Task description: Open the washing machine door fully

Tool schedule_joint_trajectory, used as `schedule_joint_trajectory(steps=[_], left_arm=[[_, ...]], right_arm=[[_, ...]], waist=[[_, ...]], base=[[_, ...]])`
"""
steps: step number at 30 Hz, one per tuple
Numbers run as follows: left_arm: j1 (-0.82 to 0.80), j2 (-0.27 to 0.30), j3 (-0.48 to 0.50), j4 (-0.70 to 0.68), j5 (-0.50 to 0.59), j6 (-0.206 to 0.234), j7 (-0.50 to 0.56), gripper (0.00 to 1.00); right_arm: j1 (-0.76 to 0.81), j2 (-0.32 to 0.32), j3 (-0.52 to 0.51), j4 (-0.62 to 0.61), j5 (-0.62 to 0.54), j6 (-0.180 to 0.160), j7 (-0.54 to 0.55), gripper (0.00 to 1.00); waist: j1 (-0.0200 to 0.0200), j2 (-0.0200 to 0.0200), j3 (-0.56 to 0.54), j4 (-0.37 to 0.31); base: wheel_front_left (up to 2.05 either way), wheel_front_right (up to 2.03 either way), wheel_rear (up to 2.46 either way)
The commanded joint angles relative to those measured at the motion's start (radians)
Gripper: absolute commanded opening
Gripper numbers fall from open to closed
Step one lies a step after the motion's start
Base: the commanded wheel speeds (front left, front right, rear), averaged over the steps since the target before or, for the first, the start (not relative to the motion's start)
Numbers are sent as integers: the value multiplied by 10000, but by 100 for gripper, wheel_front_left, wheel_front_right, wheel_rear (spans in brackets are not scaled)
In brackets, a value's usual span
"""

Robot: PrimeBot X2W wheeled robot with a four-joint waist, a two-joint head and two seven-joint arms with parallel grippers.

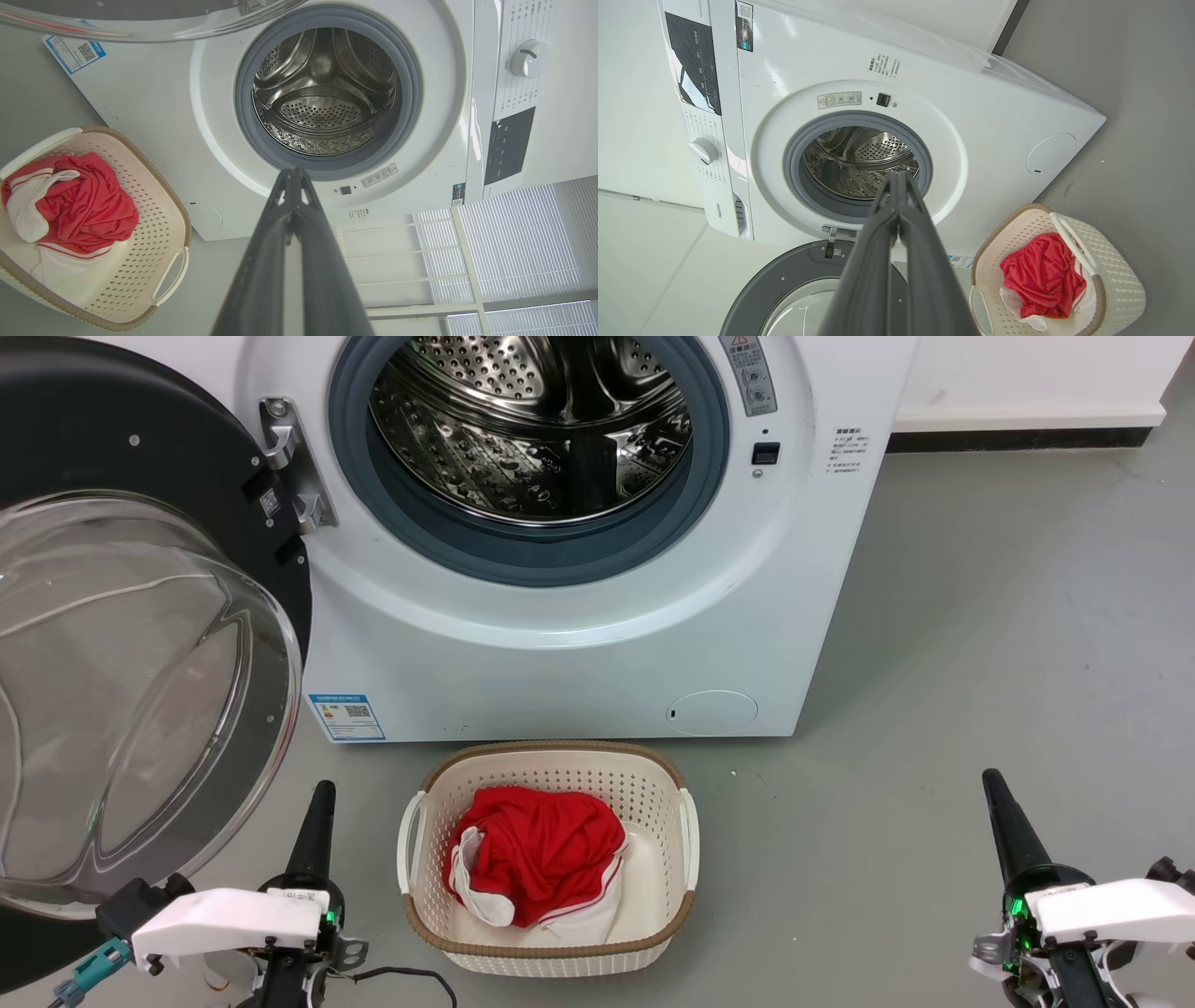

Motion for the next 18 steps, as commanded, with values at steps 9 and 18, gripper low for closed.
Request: schedule_joint_trajectory(steps=[9,18], left_arm=[[-103,-14,60,-17,-907,-83,226,0],[-100,-32,110,3,-1658,-113,415,0]], right_arm=[[-286,-26,-83,83,904,-2,238,0],[-350,-4,-152,173,1634,-2,402,0]], waist=[[-1,0,-59,-11],[-1,0,-119,-21]], base=[[0,0,0],[0,0,0]])
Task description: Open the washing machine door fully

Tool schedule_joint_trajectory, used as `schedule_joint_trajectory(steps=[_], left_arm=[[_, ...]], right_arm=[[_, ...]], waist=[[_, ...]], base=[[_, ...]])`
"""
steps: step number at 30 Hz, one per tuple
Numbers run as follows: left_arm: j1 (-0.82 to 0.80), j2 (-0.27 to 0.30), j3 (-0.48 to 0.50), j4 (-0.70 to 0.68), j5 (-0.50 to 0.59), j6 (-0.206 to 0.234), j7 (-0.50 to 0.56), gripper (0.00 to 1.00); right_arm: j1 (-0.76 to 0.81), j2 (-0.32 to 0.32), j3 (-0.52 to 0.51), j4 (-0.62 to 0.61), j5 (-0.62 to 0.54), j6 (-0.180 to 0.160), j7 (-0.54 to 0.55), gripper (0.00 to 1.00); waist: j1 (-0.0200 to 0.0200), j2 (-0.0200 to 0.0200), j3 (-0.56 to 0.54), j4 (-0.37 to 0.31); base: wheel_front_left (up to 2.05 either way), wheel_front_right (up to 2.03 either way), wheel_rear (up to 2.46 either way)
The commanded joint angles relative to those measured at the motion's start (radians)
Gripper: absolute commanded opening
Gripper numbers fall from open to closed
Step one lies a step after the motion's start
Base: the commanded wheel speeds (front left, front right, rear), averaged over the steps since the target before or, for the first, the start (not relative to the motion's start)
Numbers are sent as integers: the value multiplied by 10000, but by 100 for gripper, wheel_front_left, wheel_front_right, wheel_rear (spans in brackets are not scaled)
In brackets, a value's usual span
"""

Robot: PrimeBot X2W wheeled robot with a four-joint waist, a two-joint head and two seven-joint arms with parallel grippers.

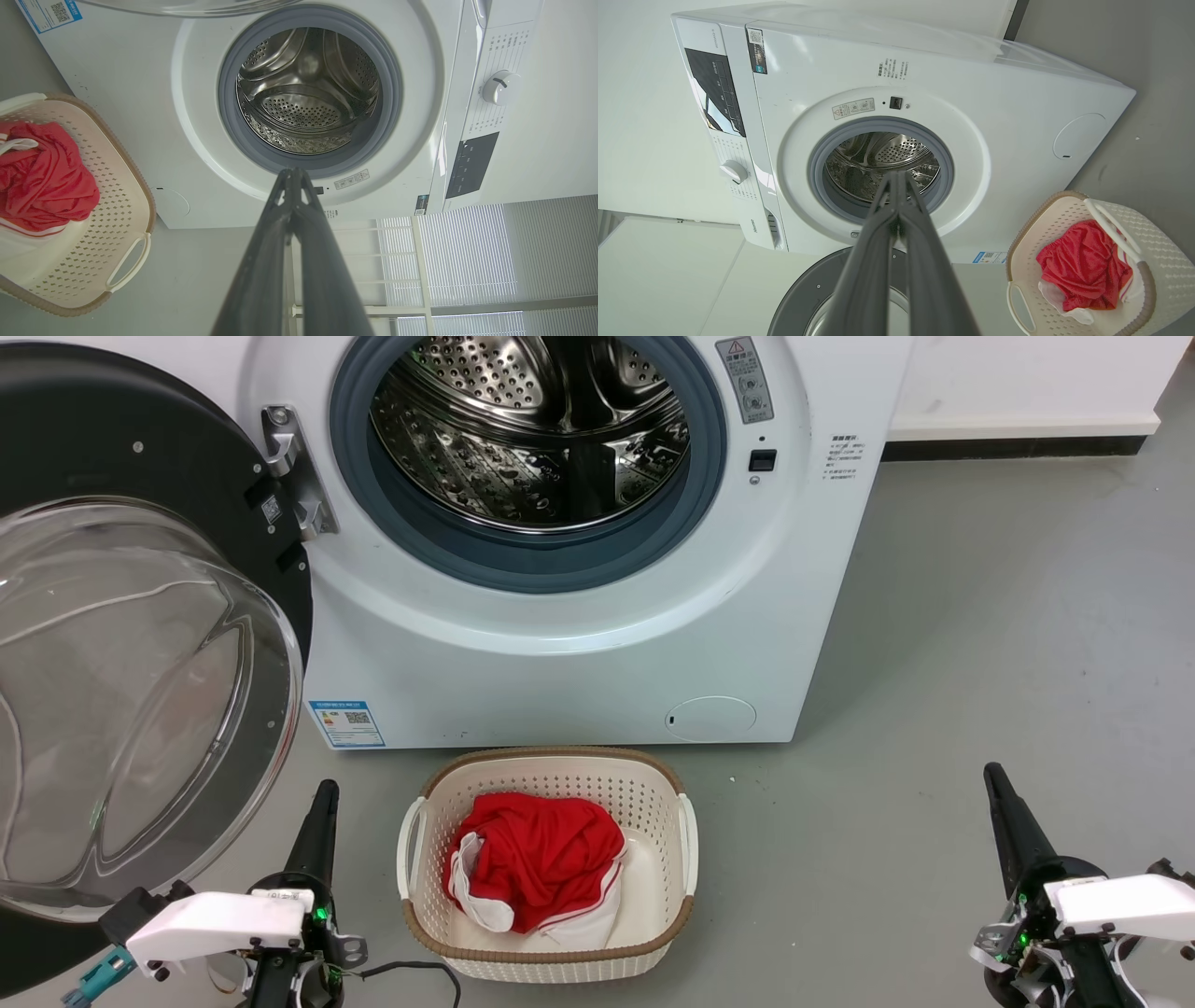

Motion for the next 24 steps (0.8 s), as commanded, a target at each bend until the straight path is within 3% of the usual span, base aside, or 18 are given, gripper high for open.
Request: schedule_joint_trajectory(steps=[1,24], left_arm=[[-95,-1,38,-15,-206,-55,60,0],[-78,-46,130,29,-1684,-121,432,0]], right_arm=[[-176,-8,-35,5,223,-2,66,0],[-281,54,-185,202,1623,-3,416,0]], waist=[[-1,0,-8,-1],[-1,0,-145,-26]], base=[[0,0,0],[0,0,0]])
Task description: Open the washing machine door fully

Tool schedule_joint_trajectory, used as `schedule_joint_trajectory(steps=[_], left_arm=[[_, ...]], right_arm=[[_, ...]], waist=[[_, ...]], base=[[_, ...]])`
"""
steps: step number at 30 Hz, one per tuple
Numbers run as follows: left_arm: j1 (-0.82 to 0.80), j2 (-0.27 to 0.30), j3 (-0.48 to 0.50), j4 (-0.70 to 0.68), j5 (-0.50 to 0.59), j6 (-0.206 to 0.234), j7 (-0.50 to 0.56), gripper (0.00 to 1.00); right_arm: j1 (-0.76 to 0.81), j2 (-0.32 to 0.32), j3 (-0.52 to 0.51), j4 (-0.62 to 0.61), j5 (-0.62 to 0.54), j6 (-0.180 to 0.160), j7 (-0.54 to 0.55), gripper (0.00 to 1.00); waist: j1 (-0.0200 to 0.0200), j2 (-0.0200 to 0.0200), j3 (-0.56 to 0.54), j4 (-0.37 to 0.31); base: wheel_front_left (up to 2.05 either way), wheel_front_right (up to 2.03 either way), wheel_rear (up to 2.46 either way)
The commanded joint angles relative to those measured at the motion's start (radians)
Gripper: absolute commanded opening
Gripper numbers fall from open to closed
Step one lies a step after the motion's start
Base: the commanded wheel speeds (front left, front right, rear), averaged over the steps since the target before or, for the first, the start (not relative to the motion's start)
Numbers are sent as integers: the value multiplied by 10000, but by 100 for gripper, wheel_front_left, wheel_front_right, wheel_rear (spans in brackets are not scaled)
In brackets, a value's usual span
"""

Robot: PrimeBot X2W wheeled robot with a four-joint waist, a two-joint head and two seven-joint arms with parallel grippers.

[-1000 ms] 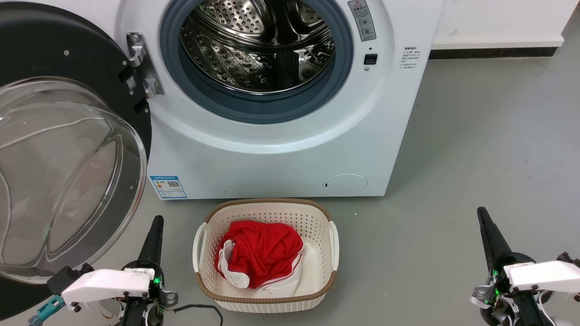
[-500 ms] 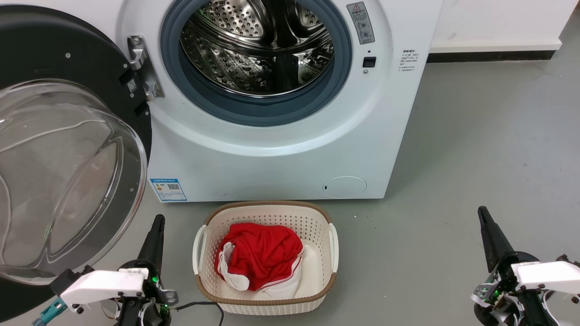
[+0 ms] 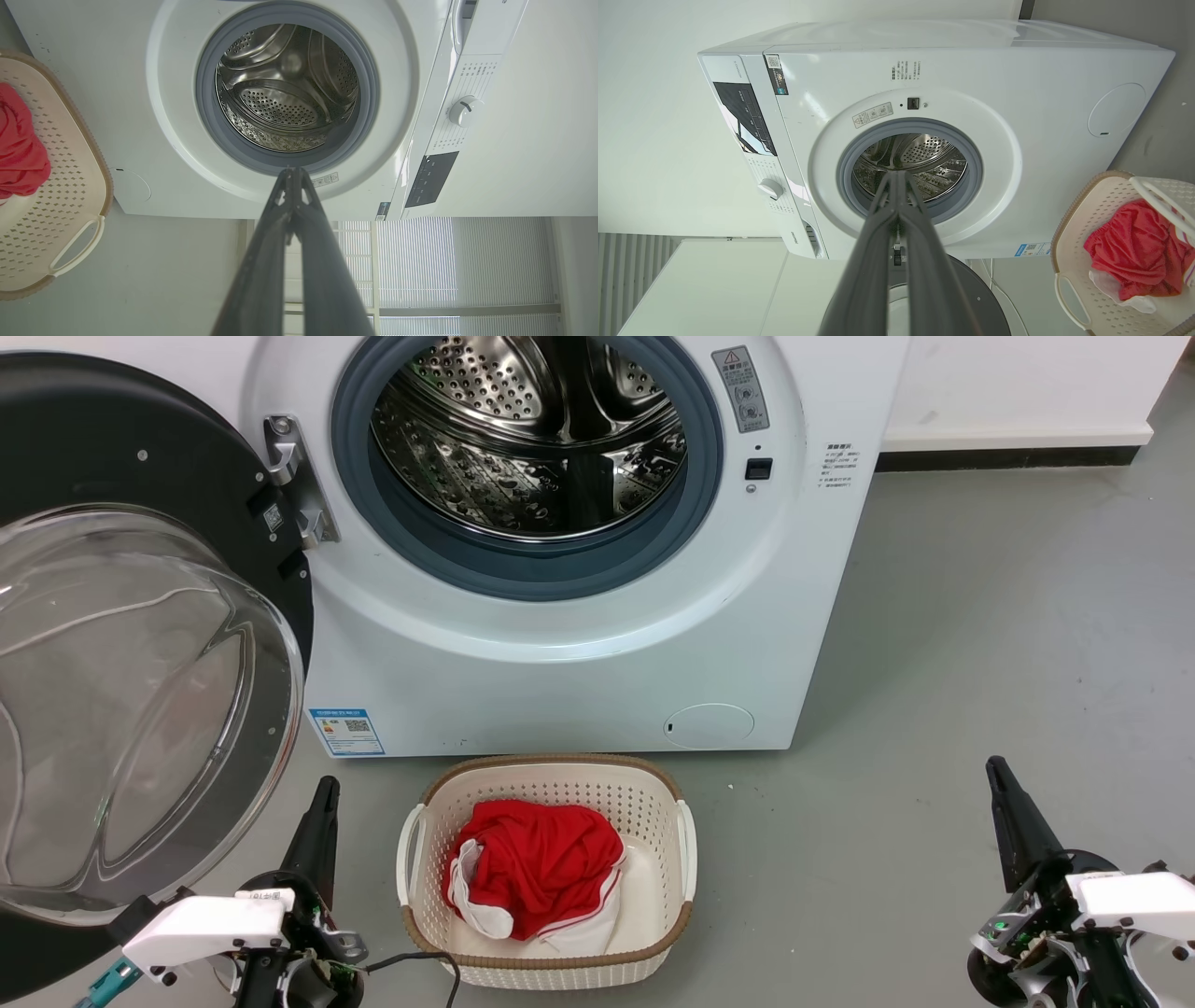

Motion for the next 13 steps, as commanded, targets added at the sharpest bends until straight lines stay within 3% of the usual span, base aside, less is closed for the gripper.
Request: schedule_joint_trajectory(steps=[1,13], left_arm=[[-58,-17,36,8,-8,-34,31,0],[-55,-17,33,7,-9,-35,30,0]], right_arm=[[-115,35,-15,26,4,-3,24,0],[-120,61,-61,30,-49,-3,67,0]], waist=[[0,0,1,0],[0,0,1,0]], base=[[0,0,0],[0,0,0]])
